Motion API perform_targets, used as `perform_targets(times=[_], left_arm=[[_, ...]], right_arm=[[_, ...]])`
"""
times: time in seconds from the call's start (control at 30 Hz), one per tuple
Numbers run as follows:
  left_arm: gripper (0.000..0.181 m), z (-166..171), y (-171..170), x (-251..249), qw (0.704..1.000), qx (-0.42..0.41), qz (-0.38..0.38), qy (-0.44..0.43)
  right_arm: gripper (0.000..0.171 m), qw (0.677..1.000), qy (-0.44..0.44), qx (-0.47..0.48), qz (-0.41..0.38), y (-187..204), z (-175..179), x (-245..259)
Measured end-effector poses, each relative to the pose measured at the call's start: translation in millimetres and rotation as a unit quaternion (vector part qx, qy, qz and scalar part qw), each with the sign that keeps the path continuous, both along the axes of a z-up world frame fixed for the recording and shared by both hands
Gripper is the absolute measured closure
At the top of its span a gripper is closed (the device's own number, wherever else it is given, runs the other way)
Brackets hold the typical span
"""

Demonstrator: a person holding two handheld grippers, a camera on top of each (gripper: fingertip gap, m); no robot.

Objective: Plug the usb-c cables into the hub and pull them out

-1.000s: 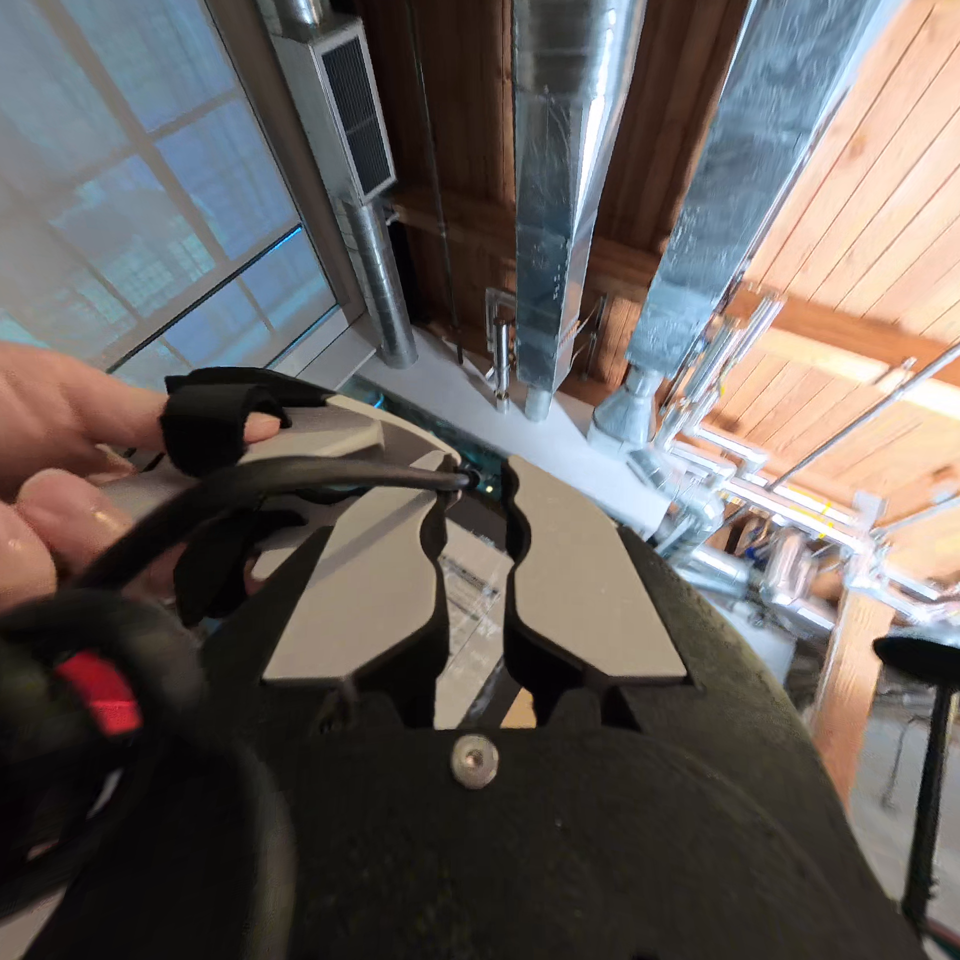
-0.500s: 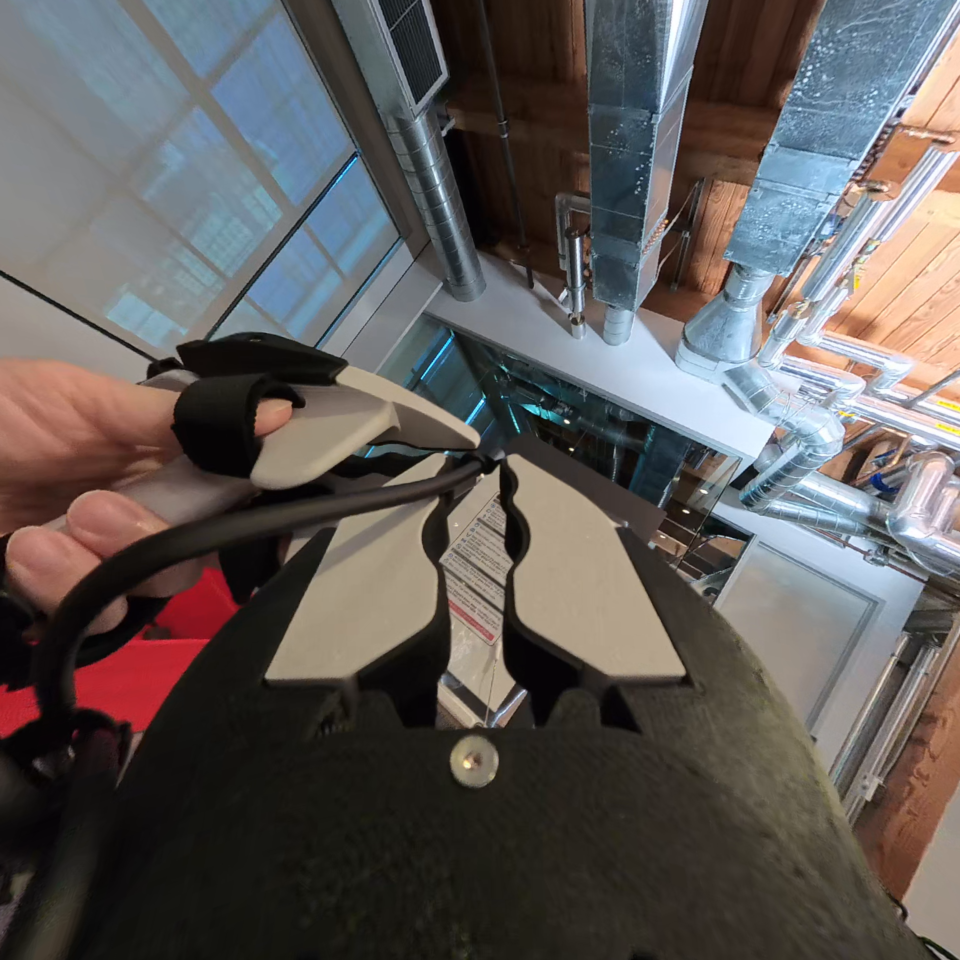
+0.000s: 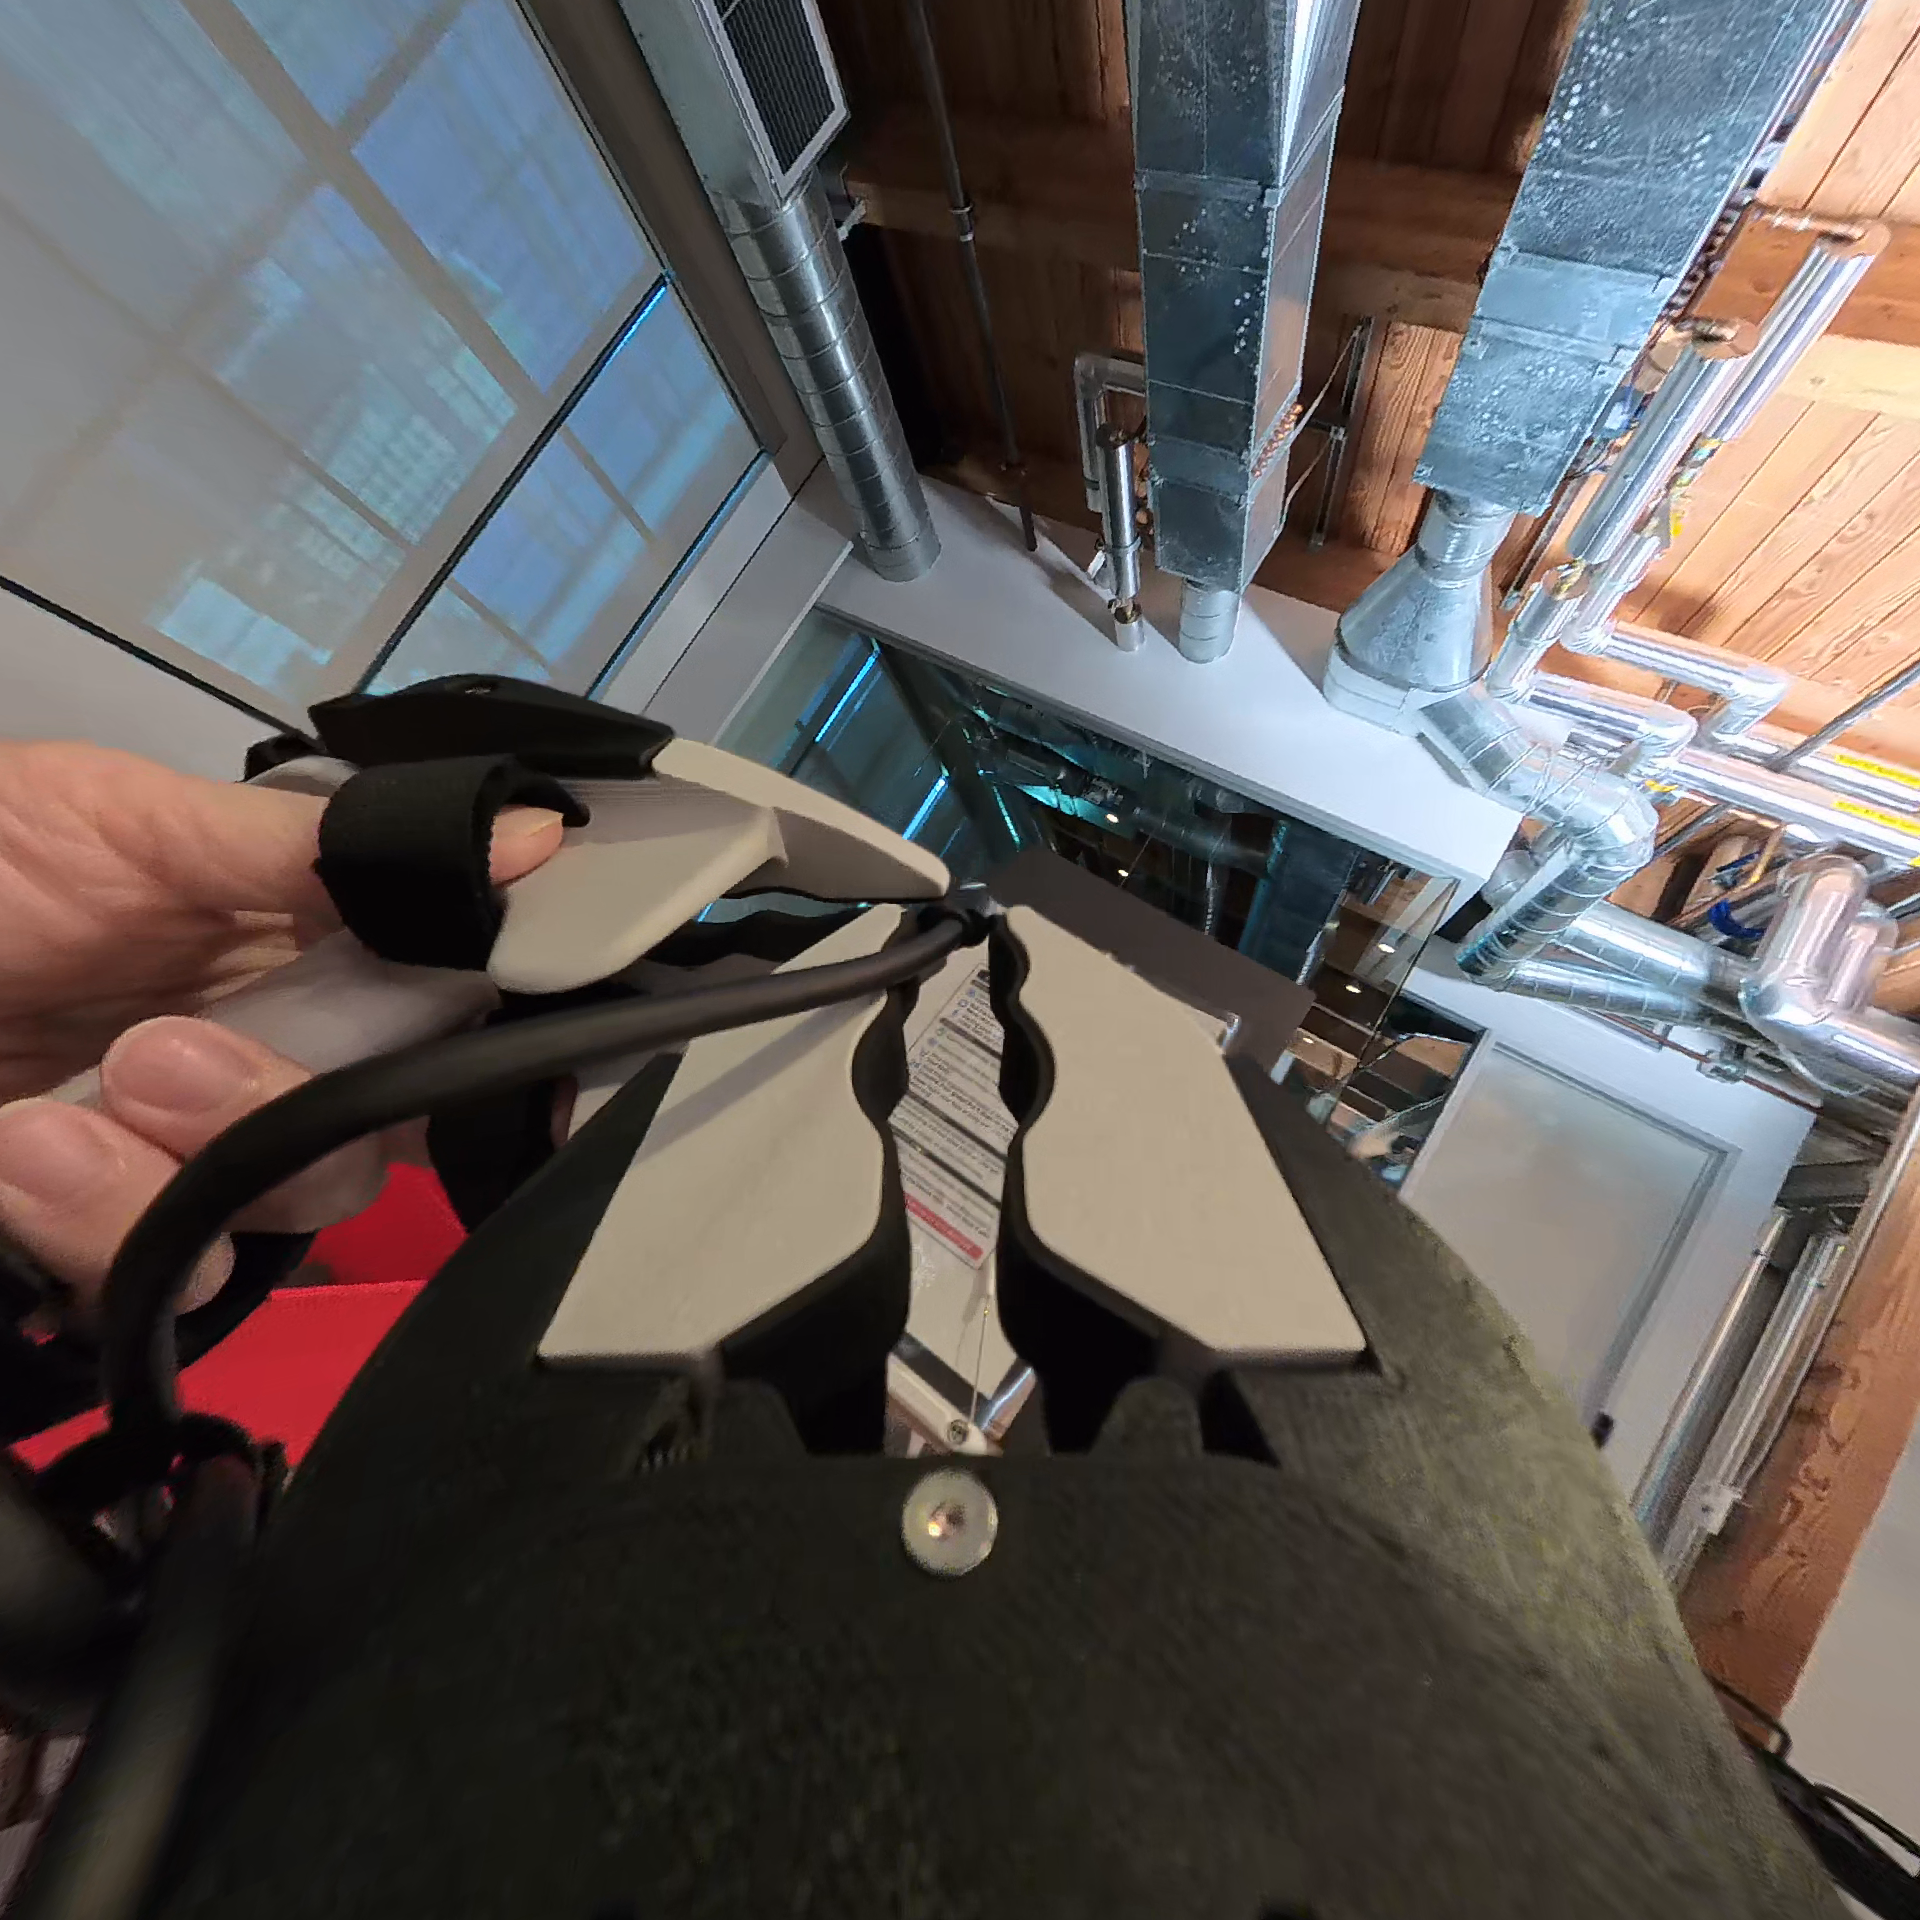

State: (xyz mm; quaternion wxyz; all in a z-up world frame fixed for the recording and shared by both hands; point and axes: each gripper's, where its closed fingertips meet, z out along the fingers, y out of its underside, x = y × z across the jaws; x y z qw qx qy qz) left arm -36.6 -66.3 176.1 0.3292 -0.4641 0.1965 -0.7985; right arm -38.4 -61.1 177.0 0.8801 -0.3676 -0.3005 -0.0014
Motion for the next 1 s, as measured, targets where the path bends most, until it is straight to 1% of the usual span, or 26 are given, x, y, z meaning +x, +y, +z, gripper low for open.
perform_targets(times=[0.13, 0.23, 0.27, 0.4, 0.47, 0.53, 0.57, 0.63, 0.73, 0.8, 0.83, 0.9, 0.97, 1.0], left_arm=[[0.175, 3.0, 0.7, -3.2, 1.000, 0.006, -0.002, 0.001], [0.162, 4.2, 7.6, -9.5, 1.000, 0.015, 0.020, 0.018], [0.162, 5.9, 8.3, -12.3, 0.999, 0.019, 0.022, 0.018], [0.162, 11.7, 12.5, -24.5, 0.999, 0.024, 0.028, 0.021], [0.162, 14.6, 17.6, -33.1, 0.998, 0.025, 0.044, 0.022], [0.163, 15.3, 23.3, -40.7, 0.997, 0.027, 0.063, 0.031], [0.163, 15.3, 25.5, -43.9, 0.996, 0.030, 0.072, 0.038], [0.163, 10.8, 28.8, -47.2, 0.993, 0.038, 0.085, 0.070], [0.163, -7.2, 24.8, -44.6, 0.982, 0.071, 0.080, 0.159], [0.163, -26.4, 15.7, -38.7, 0.961, 0.116, 0.064, 0.241], [0.163, -40.3, 11.8, -35.7, 0.943, 0.145, 0.060, 0.295], [0.162, -66.8, 12.8, -32.0, 0.891, 0.210, 0.083, 0.394], [0.162, -79.7, 19.8, -27.6, 0.842, 0.278, 0.130, 0.444], [0.162, -88.7, 21.0, -25.9, 0.816, 0.311, 0.139, 0.468]], right_arm=[[0.158, 1.000, 0.000, 0.004, 0.016, -3.5, 3.7, 3.2], [0.158, 0.998, -0.001, -0.018, 0.061, -6.2, 6.9, 3.9], [0.158, 0.996, -0.009, -0.025, 0.088, -8.7, 6.5, 0.9], [0.158, 0.990, -0.004, -0.056, 0.131, -7.3, 9.9, 7.0], [0.158, 0.983, -0.002, -0.080, 0.167, -7.3, 11.1, 8.9], [0.158, 0.977, 0.003, -0.109, 0.180, -1.5, 11.4, 13.9], [0.158, 0.975, 0.003, -0.118, 0.189, -0.3, 11.7, 16.4], [0.158, 0.975, 0.008, -0.128, 0.181, 5.5, 14.9, 27.7], [0.158, 0.975, 0.006, -0.128, 0.179, 4.8, 22.8, 47.1], [0.157, 0.973, 0.007, -0.127, 0.194, -1.5, 30.0, 59.9], [0.157, 0.973, 0.012, -0.127, 0.195, -3.6, 34.0, 67.9], [0.157, 0.971, 0.014, -0.120, 0.205, -11.4, 41.1, 81.1], [0.157, 0.973, 0.023, -0.114, 0.199, -16.1, 47.7, 95.5], [0.157, 0.973, 0.021, -0.116, 0.199, -18.4, 49.1, 100.1]])
